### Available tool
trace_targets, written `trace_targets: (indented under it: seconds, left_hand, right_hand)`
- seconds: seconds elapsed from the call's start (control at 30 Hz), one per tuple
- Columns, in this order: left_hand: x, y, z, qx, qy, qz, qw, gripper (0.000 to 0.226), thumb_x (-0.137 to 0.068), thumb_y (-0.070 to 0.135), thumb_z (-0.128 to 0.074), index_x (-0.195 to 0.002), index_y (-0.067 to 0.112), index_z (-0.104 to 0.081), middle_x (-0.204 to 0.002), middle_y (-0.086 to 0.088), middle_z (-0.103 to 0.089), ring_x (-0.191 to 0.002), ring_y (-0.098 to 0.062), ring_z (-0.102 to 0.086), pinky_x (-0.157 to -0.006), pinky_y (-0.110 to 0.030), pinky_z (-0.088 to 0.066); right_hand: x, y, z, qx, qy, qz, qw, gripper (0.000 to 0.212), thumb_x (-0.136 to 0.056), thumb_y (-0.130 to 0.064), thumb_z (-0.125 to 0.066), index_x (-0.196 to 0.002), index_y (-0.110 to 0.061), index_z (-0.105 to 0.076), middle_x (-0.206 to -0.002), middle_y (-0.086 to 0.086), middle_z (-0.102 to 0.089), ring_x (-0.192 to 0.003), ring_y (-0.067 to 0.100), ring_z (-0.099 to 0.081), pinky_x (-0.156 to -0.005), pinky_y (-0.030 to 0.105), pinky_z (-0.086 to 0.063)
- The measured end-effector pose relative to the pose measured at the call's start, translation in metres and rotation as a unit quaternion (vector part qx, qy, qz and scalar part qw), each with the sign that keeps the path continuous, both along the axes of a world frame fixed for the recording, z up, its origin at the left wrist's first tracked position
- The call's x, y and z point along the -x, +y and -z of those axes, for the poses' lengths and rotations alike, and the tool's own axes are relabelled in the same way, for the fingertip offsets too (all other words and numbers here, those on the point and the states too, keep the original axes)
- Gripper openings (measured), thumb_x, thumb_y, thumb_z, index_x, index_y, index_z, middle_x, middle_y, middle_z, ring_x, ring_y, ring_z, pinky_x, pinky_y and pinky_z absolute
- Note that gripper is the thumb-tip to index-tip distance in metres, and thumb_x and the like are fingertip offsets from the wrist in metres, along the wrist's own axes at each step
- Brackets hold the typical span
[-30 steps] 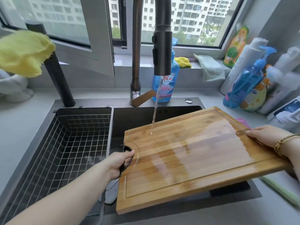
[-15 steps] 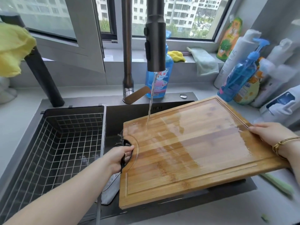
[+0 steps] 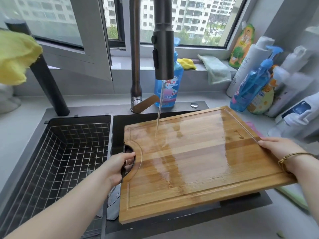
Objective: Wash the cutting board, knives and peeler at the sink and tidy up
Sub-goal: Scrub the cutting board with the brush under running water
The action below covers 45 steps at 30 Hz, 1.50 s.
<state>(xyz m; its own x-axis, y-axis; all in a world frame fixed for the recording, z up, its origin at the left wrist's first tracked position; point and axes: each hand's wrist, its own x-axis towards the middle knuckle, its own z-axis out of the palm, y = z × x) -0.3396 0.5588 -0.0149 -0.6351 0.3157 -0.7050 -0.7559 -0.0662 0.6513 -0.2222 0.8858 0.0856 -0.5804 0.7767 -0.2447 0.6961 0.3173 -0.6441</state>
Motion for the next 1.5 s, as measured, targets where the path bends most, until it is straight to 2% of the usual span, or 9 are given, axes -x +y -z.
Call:
trace_targets:
  seconds: [0.13, 0.23, 0.57, 0.67, 0.77, 0.9, 1.1, 1.4, 1.5]
  left_hand:
    - [0.005, -0.012, -0.018, 0.014, 0.045, -0.029, 0.998, 0.018, -0.094, 0.006, -0.043, -0.081, 0.005, -0.055, -0.048, -0.005, -0.065, -0.038, -0.013, -0.060, -0.039, -0.020, -0.049]
    - [0.004, -0.022, -0.030, 0.025, 0.078, -0.049, 0.995, 0.020, -0.095, 0.003, -0.041, -0.082, 0.009, -0.055, -0.051, -0.004, -0.065, -0.041, -0.014, -0.061, -0.040, -0.020, -0.049]
    - [0.015, -0.065, -0.065, 0.069, 0.221, -0.108, 0.967, 0.028, -0.098, 0.035, -0.036, -0.097, 0.021, -0.059, -0.093, -0.007, -0.065, -0.078, -0.021, -0.061, -0.064, -0.031, -0.052]
    - [0.022, -0.072, -0.071, 0.082, 0.247, -0.145, 0.954, 0.049, -0.096, 0.049, -0.029, -0.116, 0.016, -0.059, -0.115, -0.017, -0.064, -0.092, -0.035, -0.064, -0.080, -0.033, -0.055]
    - [0.029, -0.082, -0.071, 0.083, 0.251, -0.177, 0.948, 0.049, -0.094, 0.057, -0.026, -0.094, 0.024, -0.063, -0.084, 0.000, -0.070, -0.068, -0.013, -0.069, -0.053, -0.018, -0.054]
    - [0.047, -0.091, -0.065, 0.083, 0.250, -0.202, 0.943, 0.059, -0.094, 0.057, -0.020, -0.097, 0.017, -0.063, -0.083, -0.001, -0.065, -0.077, -0.014, -0.060, -0.065, -0.027, -0.046]
    - [0.055, -0.092, -0.069, 0.059, 0.265, -0.231, 0.934, 0.063, -0.094, 0.058, -0.018, -0.084, 0.013, -0.061, -0.074, -0.003, -0.065, -0.074, -0.016, -0.059, -0.071, -0.029, -0.046]
    - [0.059, -0.103, -0.068, 0.016, 0.320, -0.232, 0.918, 0.040, -0.097, 0.042, -0.033, -0.087, 0.018, -0.064, -0.071, 0.004, -0.072, -0.074, -0.012, -0.067, -0.066, -0.024, -0.051]
    - [0.056, -0.105, -0.069, 0.028, 0.328, -0.266, 0.906, 0.036, -0.096, 0.027, -0.039, -0.075, 0.018, -0.067, -0.062, 0.007, -0.069, -0.064, -0.009, -0.065, -0.059, -0.018, -0.052]
  right_hand:
    - [0.001, -0.005, 0.017, 0.079, 0.033, 0.035, 0.996, 0.037, -0.088, -0.003, -0.054, -0.125, 0.002, -0.053, -0.121, 0.012, -0.054, -0.114, 0.034, -0.049, -0.076, 0.013, -0.041]
    - [0.004, -0.008, 0.029, 0.131, 0.037, 0.036, 0.990, 0.034, -0.089, -0.001, -0.053, -0.122, 0.001, -0.054, -0.099, 0.010, -0.060, -0.074, 0.024, -0.050, -0.052, 0.013, -0.039]
    - [0.025, -0.052, 0.063, 0.374, 0.111, 0.053, 0.919, 0.014, -0.095, -0.017, -0.043, -0.098, -0.012, -0.055, -0.056, 0.005, -0.064, -0.058, 0.021, -0.058, -0.046, 0.022, -0.045]
    - [0.039, -0.067, 0.065, 0.420, 0.156, 0.087, 0.890, 0.028, -0.096, -0.032, -0.040, -0.077, -0.015, -0.052, -0.065, 0.007, -0.061, -0.063, 0.020, -0.056, -0.054, 0.031, -0.044]
    - [0.053, -0.080, 0.069, 0.444, 0.193, 0.113, 0.868, 0.033, -0.097, -0.037, -0.038, -0.078, -0.013, -0.051, -0.081, 0.007, -0.054, -0.073, 0.020, -0.052, -0.063, 0.034, -0.043]
    - [0.069, -0.089, 0.075, 0.448, 0.224, 0.155, 0.851, 0.036, -0.096, -0.038, -0.040, -0.078, -0.010, -0.052, -0.101, 0.009, -0.057, -0.093, 0.024, -0.055, -0.094, 0.040, -0.047]
    - [0.083, -0.095, 0.078, 0.454, 0.245, 0.181, 0.837, 0.031, -0.094, -0.031, -0.046, -0.070, -0.012, -0.052, -0.066, 0.006, -0.060, -0.067, 0.020, -0.055, -0.060, 0.035, -0.047]
    - [0.079, -0.101, 0.070, 0.488, 0.274, 0.151, 0.815, 0.017, -0.090, -0.020, -0.043, -0.087, -0.020, -0.060, -0.107, -0.004, -0.066, -0.084, 0.014, -0.060, -0.097, 0.034, -0.043]
    - [0.075, -0.101, 0.074, 0.514, 0.269, 0.132, 0.803, 0.021, -0.090, -0.020, -0.041, -0.072, -0.021, -0.052, -0.081, -0.004, -0.066, -0.073, 0.013, -0.057, -0.102, 0.037, -0.040]
